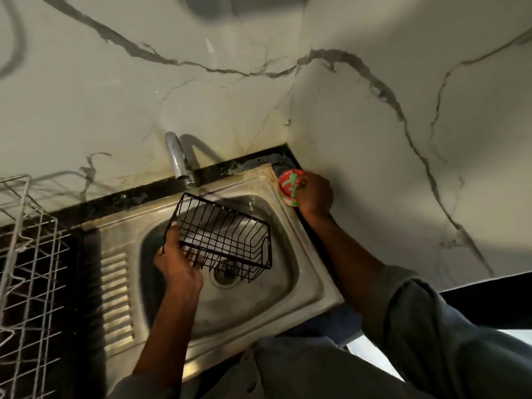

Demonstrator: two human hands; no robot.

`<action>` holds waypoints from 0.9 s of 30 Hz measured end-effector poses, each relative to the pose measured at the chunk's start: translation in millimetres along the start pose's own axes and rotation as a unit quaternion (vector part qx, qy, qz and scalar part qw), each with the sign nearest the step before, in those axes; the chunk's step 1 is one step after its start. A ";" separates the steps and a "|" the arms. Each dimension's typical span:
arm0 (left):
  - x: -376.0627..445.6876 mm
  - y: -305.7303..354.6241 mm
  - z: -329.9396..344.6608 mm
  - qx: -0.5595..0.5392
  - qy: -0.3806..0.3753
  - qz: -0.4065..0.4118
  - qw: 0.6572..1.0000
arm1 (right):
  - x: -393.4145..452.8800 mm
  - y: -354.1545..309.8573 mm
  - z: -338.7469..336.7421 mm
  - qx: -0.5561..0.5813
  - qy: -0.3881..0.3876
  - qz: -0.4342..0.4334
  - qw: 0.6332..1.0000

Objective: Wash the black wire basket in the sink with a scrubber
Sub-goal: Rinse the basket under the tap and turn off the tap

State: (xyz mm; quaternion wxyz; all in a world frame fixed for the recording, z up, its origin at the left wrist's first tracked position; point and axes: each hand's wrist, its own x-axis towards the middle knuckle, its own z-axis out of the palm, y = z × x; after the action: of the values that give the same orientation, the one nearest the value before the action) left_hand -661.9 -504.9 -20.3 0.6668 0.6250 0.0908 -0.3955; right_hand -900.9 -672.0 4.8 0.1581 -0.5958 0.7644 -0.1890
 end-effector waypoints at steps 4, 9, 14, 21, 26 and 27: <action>6.8 1.0 3.6 -0.009 -0.023 -0.025 0.999 | 18.5 4.5 14.4 -0.072 -0.055 -0.047 0.995; 17.4 1.5 4.1 0.016 -0.044 -0.003 0.999 | 12.3 -9.7 22.7 0.072 -0.014 -0.031 0.997; 11.7 -1.9 18.4 0.045 -0.071 0.037 0.996 | -46.8 -75.6 19.7 0.380 -0.345 0.086 0.854; 10.6 -11.2 10.9 0.207 -0.189 0.112 0.953 | -60.5 -107.2 38.9 0.424 -0.454 0.182 0.762; 25.7 10.9 -5.8 0.221 -0.309 0.115 0.918 | -62.9 -105.6 36.4 0.470 -0.454 0.284 0.702; 32.8 18.3 -6.8 0.197 -0.307 0.106 0.925 | -62.8 -104.1 36.2 0.473 -0.450 0.284 0.702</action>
State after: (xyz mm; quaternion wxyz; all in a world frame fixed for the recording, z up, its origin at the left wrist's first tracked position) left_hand -625.6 -514.1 -27.9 0.5637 0.5975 -0.2645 -0.5053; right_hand -780.4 -637.4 23.8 0.7910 -0.2109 0.5451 -0.1810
